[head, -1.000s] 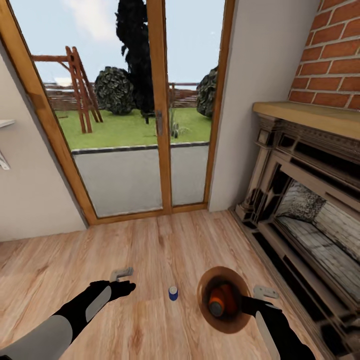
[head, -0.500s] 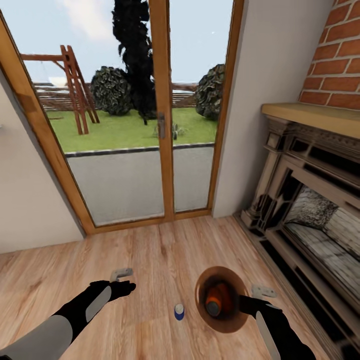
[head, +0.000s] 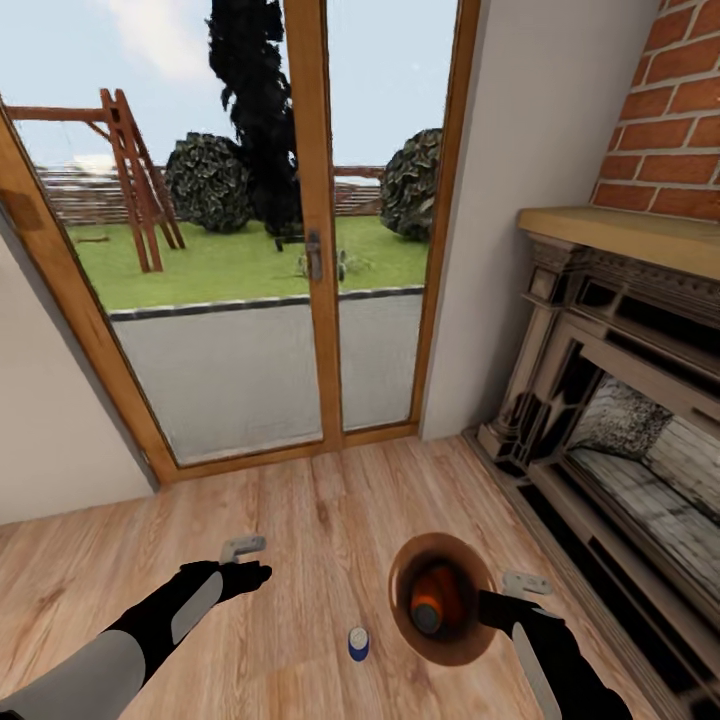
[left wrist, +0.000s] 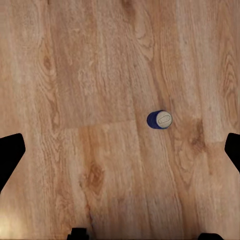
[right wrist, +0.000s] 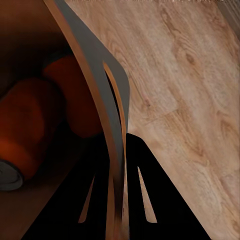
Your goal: Put the three can of soda from the living room inside the tash can in the kitchen.
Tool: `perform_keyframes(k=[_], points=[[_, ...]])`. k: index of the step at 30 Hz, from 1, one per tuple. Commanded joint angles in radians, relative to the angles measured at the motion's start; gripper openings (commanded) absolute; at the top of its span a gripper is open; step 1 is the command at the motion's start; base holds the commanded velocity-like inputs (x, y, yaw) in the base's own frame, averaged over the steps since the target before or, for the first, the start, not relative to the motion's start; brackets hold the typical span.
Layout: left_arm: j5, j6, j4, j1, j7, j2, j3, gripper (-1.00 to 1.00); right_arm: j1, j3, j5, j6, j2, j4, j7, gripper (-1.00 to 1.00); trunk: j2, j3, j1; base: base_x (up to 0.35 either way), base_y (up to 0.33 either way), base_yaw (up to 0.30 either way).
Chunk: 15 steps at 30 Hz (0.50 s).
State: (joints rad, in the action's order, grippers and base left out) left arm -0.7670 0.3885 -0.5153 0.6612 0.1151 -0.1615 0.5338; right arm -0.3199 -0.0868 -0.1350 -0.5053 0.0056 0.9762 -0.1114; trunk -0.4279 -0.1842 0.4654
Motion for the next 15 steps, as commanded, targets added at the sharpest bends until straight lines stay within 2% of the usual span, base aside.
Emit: perform_keyframes(k=[1, 8, 15], points=[[0.0, 0.0, 0.0, 0.0, 0.0, 0.0, 0.0, 1.0, 0.0, -0.001, -0.003, 0.001, 0.0, 0.001, 0.009, -1.0, 0.0, 0.0, 0.0, 0.232, 0.038, -0.168], [0.0, -0.005, 0.0, 0.0, 0.0, 0.0, 0.005, 1.0, -0.001, -0.001, -0.002, 0.001, -0.001, 0.001, 0.034, -1.0, 0.0, 0.0, 0.0, 0.28, 0.126, -0.254], [0.0, -0.005, 0.0, 0.0, -0.001, 0.0, 0.01, 1.0, 0.0, -0.002, -0.002, 0.001, -0.001, 0.001, 0.039, -1.0, 0.0, 0.0, 0.0, 0.264, 0.223, -0.295]])
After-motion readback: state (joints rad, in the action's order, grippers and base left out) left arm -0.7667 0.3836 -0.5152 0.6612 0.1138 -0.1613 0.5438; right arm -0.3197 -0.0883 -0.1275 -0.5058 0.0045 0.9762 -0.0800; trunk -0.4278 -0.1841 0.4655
